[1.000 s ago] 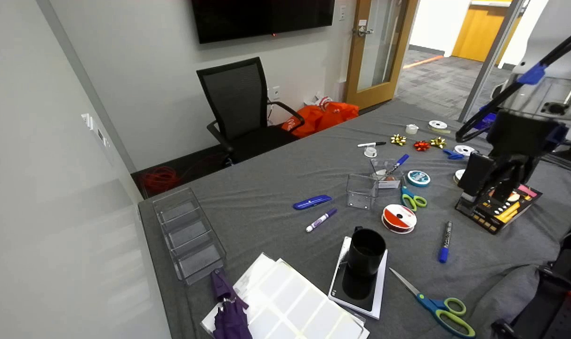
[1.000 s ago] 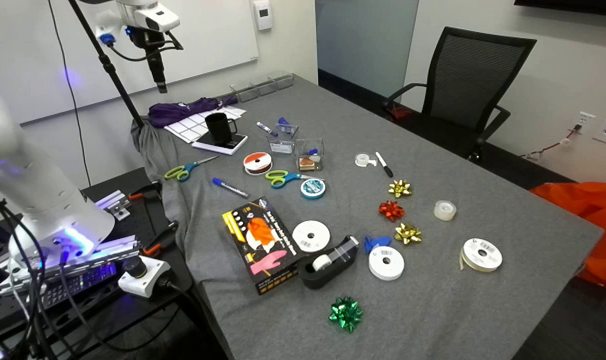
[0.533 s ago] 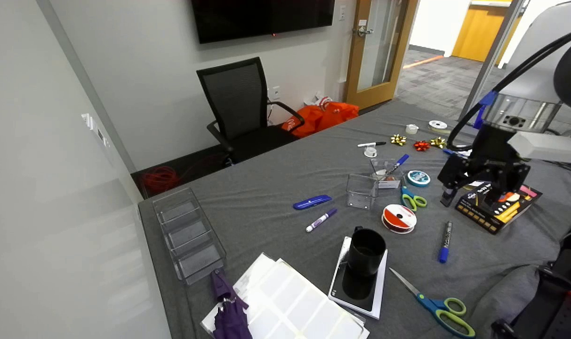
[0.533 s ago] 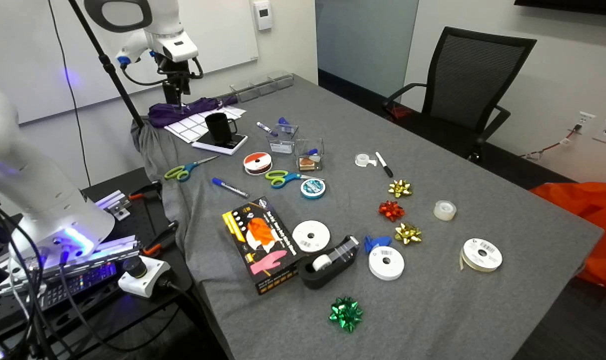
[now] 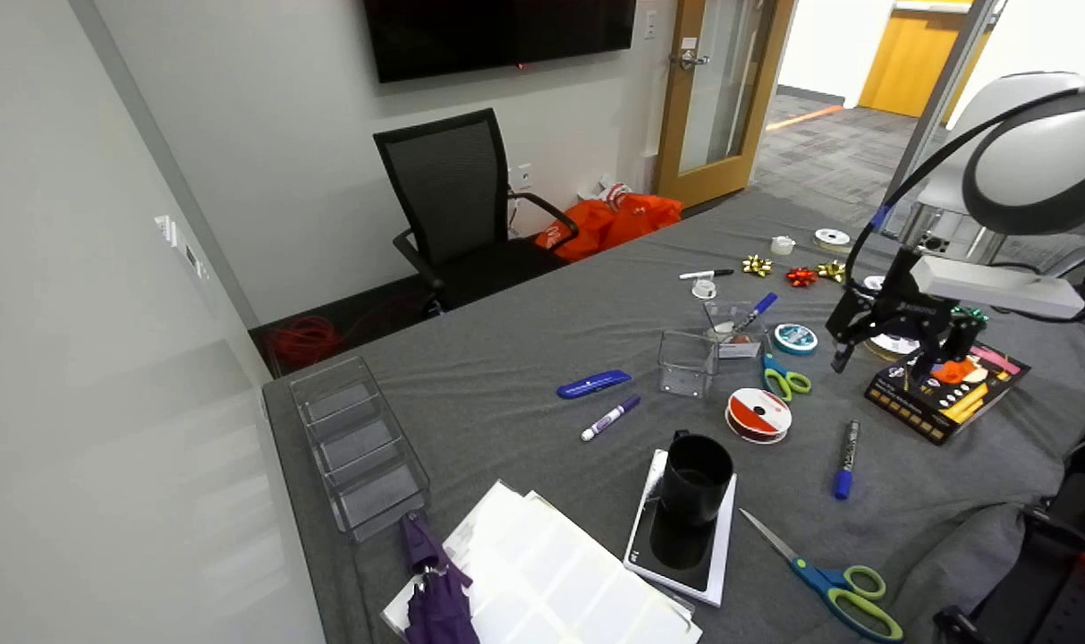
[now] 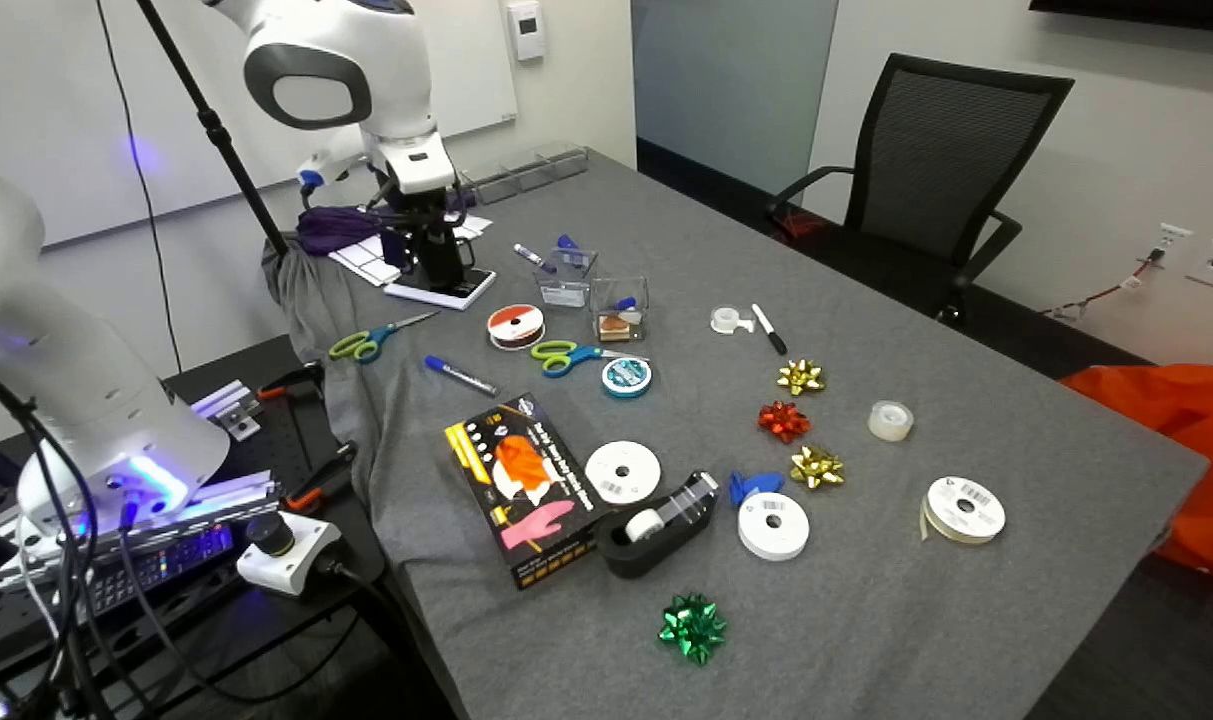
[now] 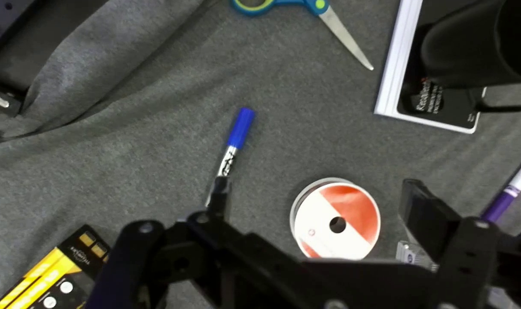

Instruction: Put the marker in the left tray

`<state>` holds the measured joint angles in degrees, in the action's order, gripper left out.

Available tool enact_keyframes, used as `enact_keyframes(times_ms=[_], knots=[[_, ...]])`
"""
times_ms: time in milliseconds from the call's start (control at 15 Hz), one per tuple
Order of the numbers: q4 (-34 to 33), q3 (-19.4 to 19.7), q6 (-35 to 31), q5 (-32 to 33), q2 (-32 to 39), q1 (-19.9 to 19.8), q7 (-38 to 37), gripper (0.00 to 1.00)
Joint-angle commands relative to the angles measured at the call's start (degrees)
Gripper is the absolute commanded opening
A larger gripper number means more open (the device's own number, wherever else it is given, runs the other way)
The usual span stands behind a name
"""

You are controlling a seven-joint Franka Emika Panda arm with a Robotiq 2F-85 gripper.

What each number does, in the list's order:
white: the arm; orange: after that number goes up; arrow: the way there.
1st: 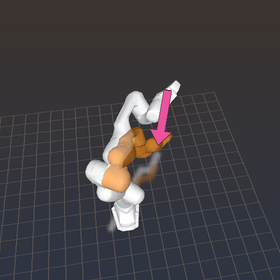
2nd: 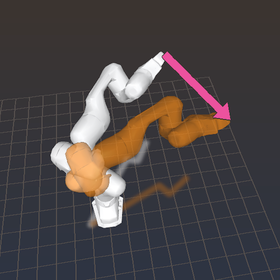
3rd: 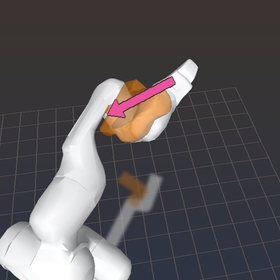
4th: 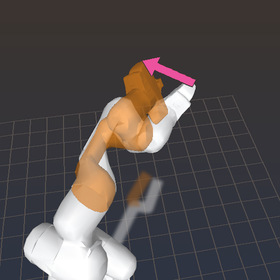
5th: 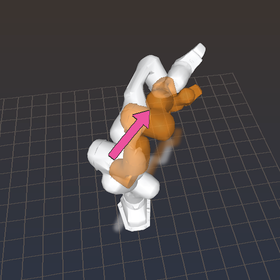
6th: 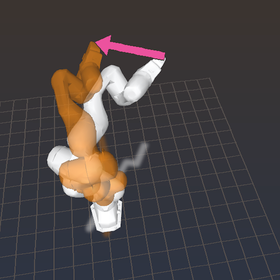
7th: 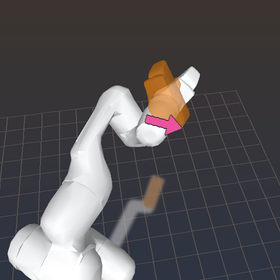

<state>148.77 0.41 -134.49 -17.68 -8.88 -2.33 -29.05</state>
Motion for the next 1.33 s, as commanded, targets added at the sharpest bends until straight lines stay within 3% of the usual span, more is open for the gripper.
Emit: enact_keyframes(times_ms=[0, 67, 467, 1267], knots=[[-5.27, 1.75, 3.3, 6.55, 5.3, -2.42, 0.96, 1.0], [-2.01, 1.27, 0.8, 4.37, 2.61, -1.38, -0.01, 1.0], [-4.31, 2.05, 1.88, 6.1, 4.68, -1.78, 0.01, 1.0], [-7.47, 3.97, 0.28, -4.44, 19.36, -2.3, 6.43, 1.0]])
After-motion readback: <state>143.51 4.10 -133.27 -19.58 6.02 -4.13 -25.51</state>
